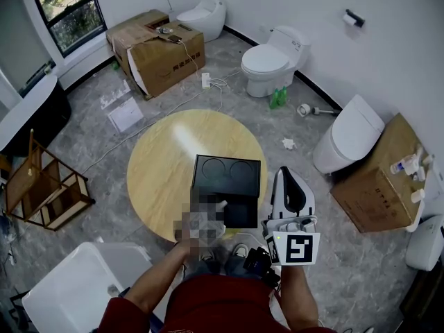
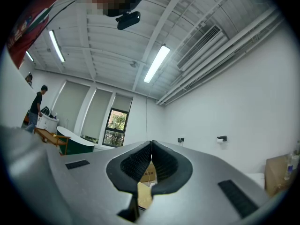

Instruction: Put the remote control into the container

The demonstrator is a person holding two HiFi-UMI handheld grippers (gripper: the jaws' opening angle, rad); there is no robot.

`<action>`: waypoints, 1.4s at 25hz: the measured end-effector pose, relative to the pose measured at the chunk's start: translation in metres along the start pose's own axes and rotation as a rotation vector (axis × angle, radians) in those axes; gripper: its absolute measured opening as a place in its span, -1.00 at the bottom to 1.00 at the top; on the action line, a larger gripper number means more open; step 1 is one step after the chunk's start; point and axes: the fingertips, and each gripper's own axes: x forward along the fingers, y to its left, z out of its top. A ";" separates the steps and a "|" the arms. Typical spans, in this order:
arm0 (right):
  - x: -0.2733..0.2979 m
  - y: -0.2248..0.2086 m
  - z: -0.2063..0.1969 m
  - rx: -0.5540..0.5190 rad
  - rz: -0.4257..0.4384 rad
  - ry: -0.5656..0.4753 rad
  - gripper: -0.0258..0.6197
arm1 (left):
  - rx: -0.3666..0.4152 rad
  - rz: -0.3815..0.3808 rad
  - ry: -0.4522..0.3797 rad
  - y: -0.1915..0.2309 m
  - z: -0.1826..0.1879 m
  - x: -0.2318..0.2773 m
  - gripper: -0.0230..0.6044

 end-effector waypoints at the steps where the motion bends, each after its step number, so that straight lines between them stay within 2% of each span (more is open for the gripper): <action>1: 0.000 0.000 0.000 0.001 -0.001 0.000 -0.85 | 0.000 0.002 -0.004 0.001 0.001 -0.001 -0.32; 7: 0.003 0.003 -0.001 0.002 0.005 -0.003 -0.85 | -0.022 -0.005 -0.049 0.002 0.012 -0.010 -0.32; 13: 0.005 0.006 -0.001 0.001 0.009 -0.001 -0.85 | -0.059 0.005 -0.156 0.007 0.038 -0.032 -0.32; 22: 0.006 0.007 0.001 0.000 0.009 -0.011 -0.85 | -0.162 0.100 -0.426 0.035 0.097 -0.095 -0.32; 29: 0.007 0.007 0.005 0.000 0.010 -0.022 -0.85 | -0.171 0.231 -0.640 0.063 0.144 -0.171 -0.32; 35: 0.011 0.010 0.008 0.001 0.015 -0.026 -0.85 | -0.185 0.285 -0.799 0.076 0.176 -0.228 -0.33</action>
